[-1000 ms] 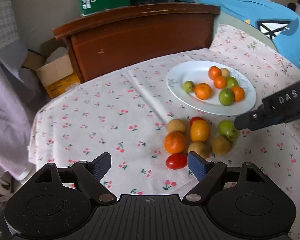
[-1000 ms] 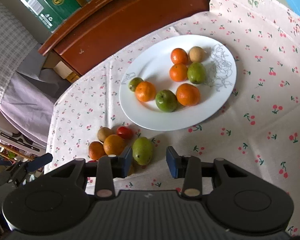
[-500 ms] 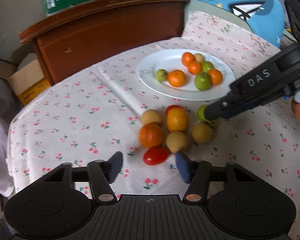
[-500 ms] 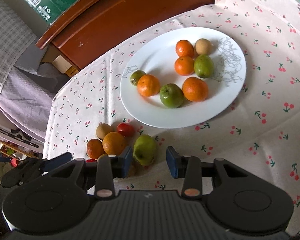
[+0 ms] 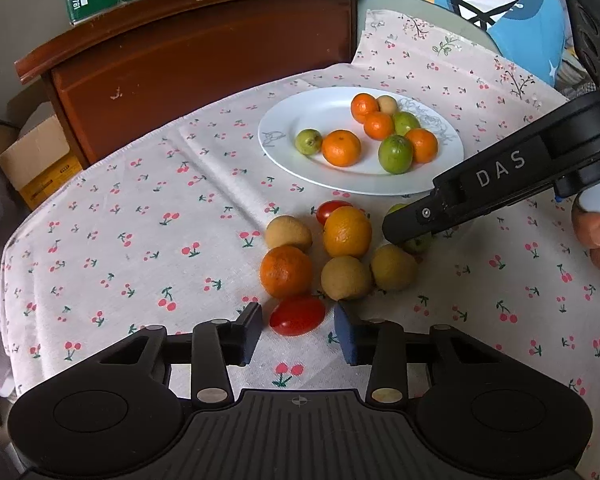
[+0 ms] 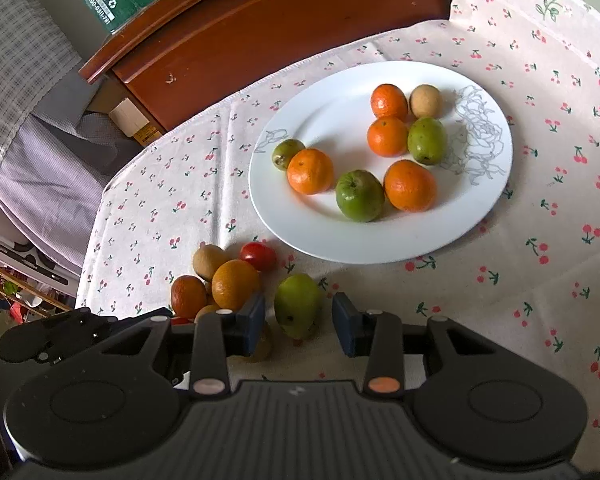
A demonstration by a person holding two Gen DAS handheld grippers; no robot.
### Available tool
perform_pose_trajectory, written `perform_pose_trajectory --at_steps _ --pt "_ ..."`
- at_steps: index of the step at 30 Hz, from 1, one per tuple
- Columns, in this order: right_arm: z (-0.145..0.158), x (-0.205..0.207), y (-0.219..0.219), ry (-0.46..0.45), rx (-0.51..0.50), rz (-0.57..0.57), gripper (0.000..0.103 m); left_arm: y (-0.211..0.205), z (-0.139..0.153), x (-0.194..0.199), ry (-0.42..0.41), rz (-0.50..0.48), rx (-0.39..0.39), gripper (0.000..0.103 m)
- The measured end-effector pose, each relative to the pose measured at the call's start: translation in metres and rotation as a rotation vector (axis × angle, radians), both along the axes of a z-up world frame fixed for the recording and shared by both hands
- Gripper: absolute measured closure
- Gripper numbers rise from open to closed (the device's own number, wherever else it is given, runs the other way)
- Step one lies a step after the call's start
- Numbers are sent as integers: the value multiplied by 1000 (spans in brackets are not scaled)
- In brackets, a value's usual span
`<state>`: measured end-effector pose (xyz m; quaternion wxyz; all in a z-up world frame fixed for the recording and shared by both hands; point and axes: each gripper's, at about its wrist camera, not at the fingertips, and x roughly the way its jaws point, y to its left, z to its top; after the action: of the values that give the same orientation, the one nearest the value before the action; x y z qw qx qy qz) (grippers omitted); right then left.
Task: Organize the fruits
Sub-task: 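Grasp a red cherry tomato with the left gripper while the right grasps a green pear-like fruit, then carry the tomato and green fruit onto the plate and open both grippers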
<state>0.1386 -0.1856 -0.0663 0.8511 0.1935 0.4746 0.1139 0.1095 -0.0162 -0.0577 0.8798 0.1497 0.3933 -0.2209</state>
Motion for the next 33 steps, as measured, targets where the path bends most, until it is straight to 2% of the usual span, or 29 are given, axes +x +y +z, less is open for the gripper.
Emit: perform_pose_trajectory --at_steps 1,4,7,8,15,23,33 --pt "0 0 0 -2 -3 0 64 -1 0 0 5 -7 -6 76" --pt "0 0 2 -6 -9 -2 65 -4 0 -3 -1 -22 2 77" --pt "-1 0 0 4 15 -5 76 -3 1 -3 3 -15 3 77" --pt "-2 0 -2 12 28 -10 77 -3 1 -3 4 -11 5 77" --pt "-1 -2 -4 21 48 -17 77 -2 4 -8 -2 6 27 78" --pt "10 -6 -4 -19 51 -5 77 -1 18 -10 -23 32 3 78" --pt "19 -9 -7 -49 72 6 77 0 39 -8 -38 81 -81 77"
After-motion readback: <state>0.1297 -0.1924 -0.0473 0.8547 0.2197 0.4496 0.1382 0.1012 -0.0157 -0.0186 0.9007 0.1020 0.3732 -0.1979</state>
